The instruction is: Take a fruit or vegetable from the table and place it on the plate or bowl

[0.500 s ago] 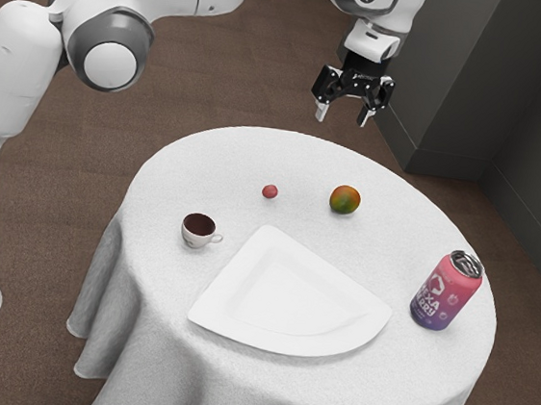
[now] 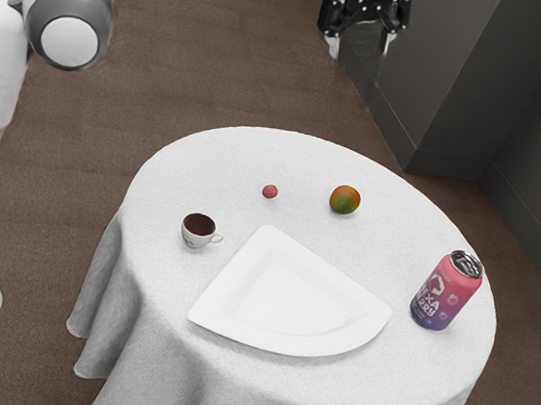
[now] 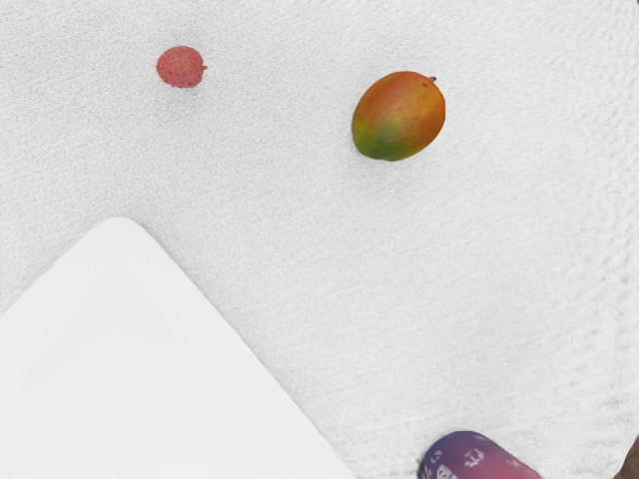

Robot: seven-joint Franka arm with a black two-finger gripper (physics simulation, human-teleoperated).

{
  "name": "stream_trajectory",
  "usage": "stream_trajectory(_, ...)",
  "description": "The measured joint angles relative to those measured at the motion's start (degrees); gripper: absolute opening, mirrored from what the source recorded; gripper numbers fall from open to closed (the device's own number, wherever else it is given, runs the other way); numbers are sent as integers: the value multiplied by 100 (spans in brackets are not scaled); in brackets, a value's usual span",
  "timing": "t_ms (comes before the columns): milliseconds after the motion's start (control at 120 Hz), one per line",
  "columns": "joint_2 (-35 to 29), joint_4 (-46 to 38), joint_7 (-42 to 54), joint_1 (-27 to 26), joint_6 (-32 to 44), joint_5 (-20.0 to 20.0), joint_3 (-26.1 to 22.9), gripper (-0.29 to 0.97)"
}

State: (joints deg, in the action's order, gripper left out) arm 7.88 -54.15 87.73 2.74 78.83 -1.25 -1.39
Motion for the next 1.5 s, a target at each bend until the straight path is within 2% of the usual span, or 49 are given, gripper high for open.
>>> stream_trajectory(117, -208, 24, -179, -1157, 74, -6, -202, 68)
stream_trajectory(208, -134, -58, -298, -1444, 95, -6, -294, 68)
stream_trajectory(267, 59, -346, -353, -1282, 98, 4, -243, 68)
stream_trajectory(400, 321, -1749, -415, -199, 105, 73, -173, 68)
stream_trajectory(517, 315, -2365, -445, -50, 77, 263, 27, 68)
stream_trajectory(583, 31, -2965, -431, 11, 220, 303, 100, 68)
stream_trajectory(692, -923, -4710, -382, 356, 837, 256, 126, 68)
stream_trajectory(775, -1075, -5223, -343, 626, 1256, 185, 131, 68)
stream_trajectory(858, -1073, -5443, -309, 630, 1657, 47, 137, 68)
stream_trajectory(967, -956, -5509, -266, 375, 2119, -97, 150, 68)
stream_trajectory(1258, -669, -5497, -165, -882, 2813, -160, 909, 68)
stream_trajectory(1500, -653, -5510, -137, -666, 2977, -199, 941, 68)
